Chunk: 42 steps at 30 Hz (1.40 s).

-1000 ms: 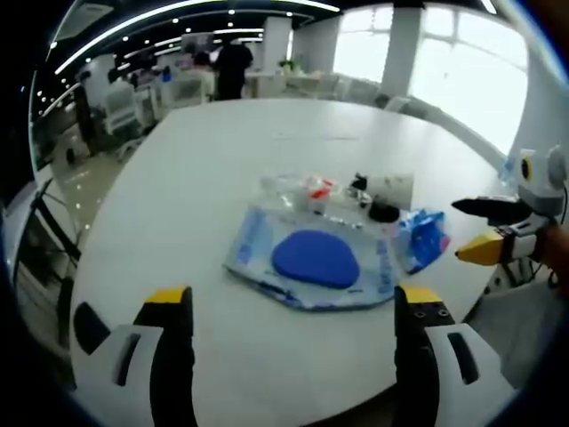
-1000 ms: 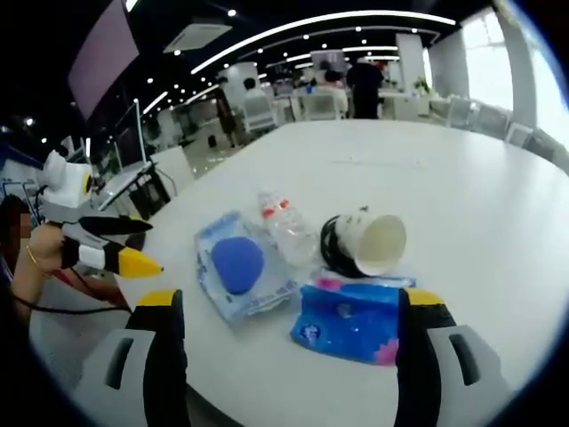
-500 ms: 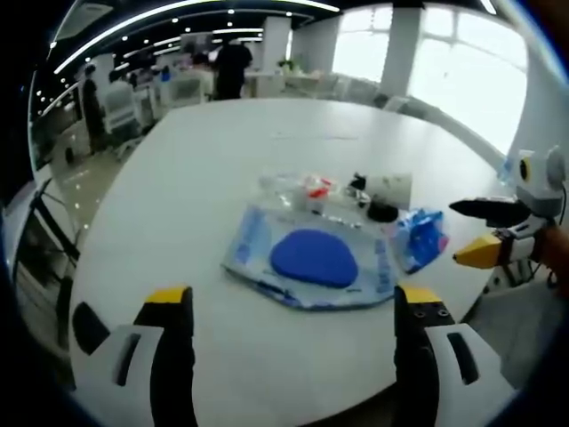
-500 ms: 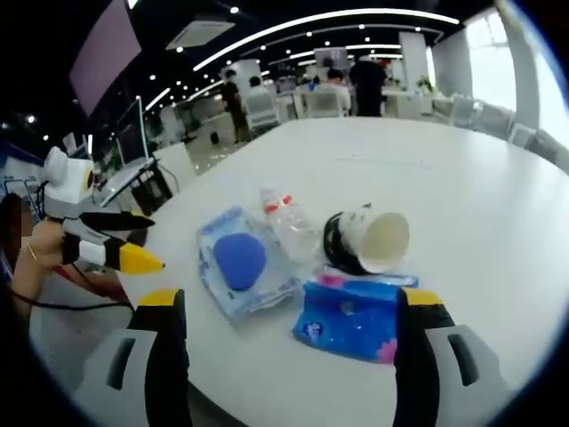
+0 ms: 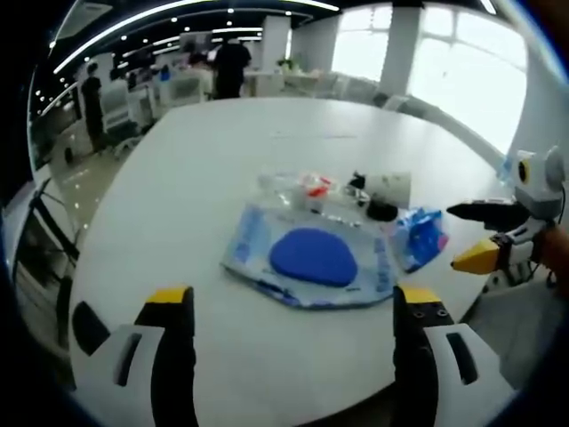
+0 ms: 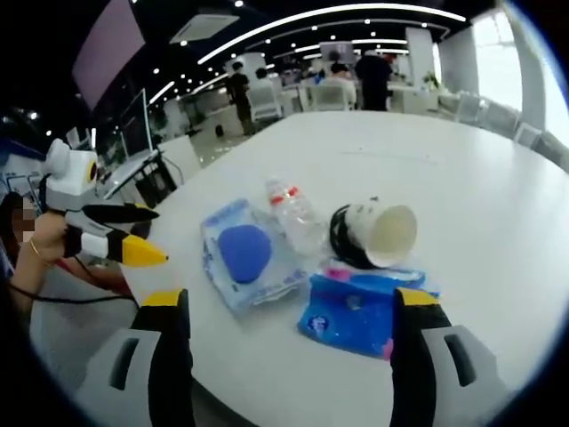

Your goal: Arrange the tabletop items into an orderly group along one side of the table until the central work area is clear of visible clutter.

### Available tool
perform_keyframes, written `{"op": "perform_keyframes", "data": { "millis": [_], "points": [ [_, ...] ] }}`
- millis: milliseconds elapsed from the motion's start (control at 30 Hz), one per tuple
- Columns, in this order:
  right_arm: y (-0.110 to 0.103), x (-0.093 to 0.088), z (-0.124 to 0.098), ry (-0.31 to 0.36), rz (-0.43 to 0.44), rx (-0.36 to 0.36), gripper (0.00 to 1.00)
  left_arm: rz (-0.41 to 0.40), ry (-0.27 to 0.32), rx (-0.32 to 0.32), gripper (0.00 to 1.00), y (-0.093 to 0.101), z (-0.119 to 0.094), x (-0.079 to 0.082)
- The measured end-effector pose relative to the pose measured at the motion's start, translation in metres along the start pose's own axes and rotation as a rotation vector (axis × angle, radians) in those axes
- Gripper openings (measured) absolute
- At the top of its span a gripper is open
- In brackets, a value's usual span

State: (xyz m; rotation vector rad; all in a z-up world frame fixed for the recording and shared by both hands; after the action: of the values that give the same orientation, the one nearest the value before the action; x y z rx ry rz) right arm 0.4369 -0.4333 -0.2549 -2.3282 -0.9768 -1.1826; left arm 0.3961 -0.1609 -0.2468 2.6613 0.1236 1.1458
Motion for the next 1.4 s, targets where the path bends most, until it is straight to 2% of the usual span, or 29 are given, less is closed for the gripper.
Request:
{"op": "perform_keyframes", "data": {
  "millis": [1400],
  "points": [
    [0.0022, -0.0019, -0.0005, -0.023, -0.008, -0.019, 0.95, 0.011, -0.009, -0.003, 0.89, 0.0013, 0.0007, -0.0003]
  ]
}}
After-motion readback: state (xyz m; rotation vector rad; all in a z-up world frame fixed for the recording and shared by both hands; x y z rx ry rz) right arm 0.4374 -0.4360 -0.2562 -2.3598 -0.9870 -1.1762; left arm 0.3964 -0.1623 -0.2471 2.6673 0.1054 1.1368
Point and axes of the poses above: the point that each gripper's makers call its tool centre point, and the gripper's own axes: z roughly forward along the fingers, y roughly to its right, x roughly out of its top, the point moved 10 cm from there along -z, roughly backward along the fingers, and after that the axes turned 12 degrees about -z, right-handed, at the moved point
